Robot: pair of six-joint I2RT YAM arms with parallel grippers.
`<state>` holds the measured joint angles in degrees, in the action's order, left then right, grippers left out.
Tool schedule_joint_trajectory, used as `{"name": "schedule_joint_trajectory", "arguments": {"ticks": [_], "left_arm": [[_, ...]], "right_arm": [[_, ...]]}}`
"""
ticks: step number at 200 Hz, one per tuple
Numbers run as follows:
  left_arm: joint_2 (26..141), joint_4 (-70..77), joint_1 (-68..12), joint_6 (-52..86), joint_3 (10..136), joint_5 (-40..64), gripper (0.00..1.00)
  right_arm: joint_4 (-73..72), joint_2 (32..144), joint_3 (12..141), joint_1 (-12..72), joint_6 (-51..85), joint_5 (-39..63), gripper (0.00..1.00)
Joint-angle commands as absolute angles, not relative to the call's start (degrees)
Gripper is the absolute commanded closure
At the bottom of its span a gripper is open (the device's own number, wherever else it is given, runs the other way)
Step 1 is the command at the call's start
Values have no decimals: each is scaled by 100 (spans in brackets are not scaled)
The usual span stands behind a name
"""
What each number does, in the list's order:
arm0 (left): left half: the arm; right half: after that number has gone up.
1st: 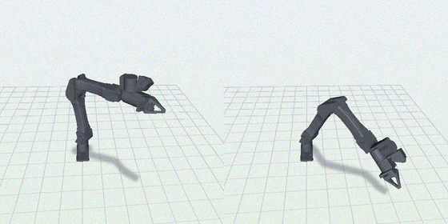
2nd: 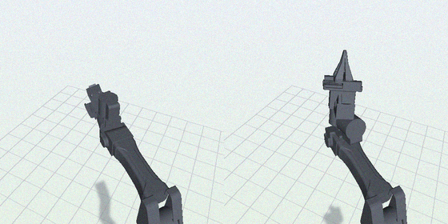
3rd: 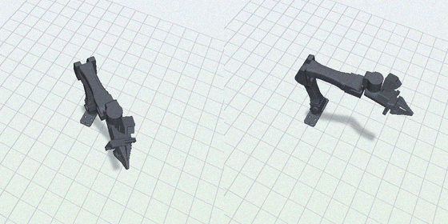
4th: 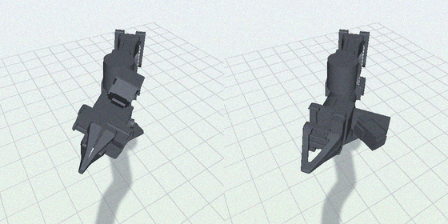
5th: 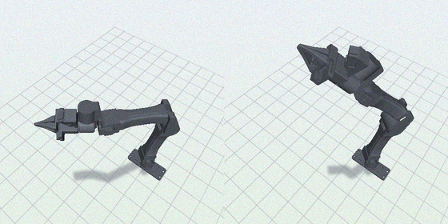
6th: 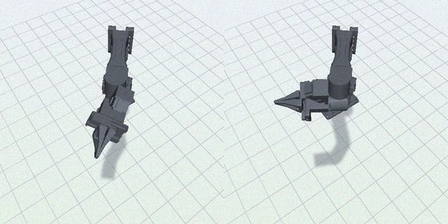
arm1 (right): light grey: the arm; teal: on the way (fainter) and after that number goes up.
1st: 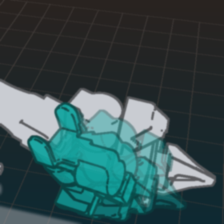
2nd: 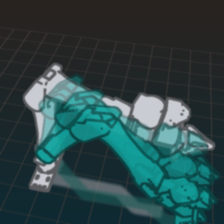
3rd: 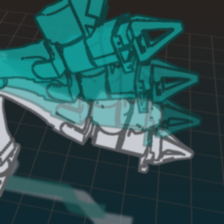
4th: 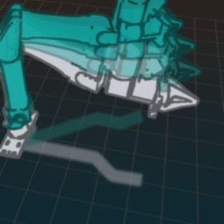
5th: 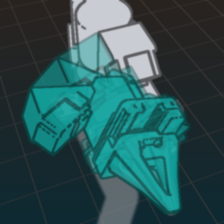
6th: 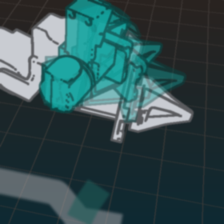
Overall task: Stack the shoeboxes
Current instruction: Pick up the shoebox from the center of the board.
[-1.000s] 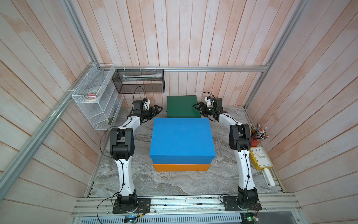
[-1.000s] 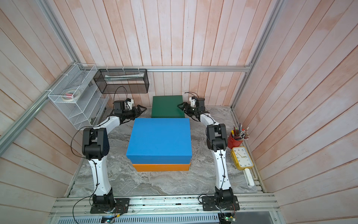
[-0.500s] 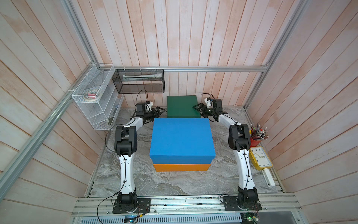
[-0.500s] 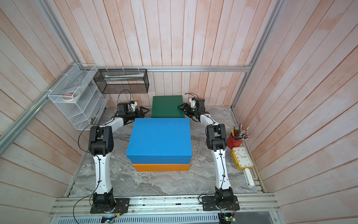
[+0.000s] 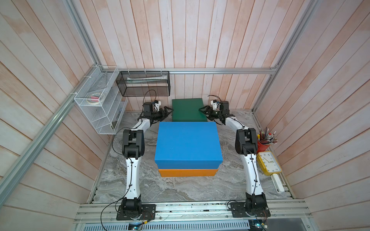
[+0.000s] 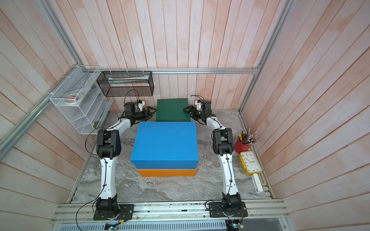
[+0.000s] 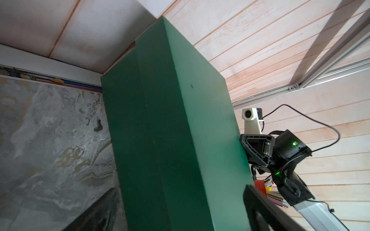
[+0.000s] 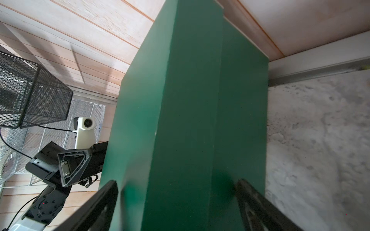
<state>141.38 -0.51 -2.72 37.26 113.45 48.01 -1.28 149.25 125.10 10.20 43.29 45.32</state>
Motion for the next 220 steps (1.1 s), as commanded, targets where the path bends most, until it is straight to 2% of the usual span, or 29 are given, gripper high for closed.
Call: {"name": "schedule_joint_trajectory", "arguments": {"ticks": [1, 60, 122, 220], "left_arm": [[14388, -444, -337, 3664, 11517, 4702, 0], [14703, -536, -499, 3775, 12077, 4815, 0], [14757, -299, -569, 3931, 12140, 4896, 0], [14207, -473, -584, 3569, 12243, 4694, 4]], "right_arm": [[-57, 15123, 12746, 1077, 4359, 4727, 6], [-27, 15357, 12999, 1173, 4486, 4876, 10], [-422, 15274, 12823, 1227, 4769, 5005, 15], [-905, 14654, 12602, 1268, 4934, 5041, 29]]}}
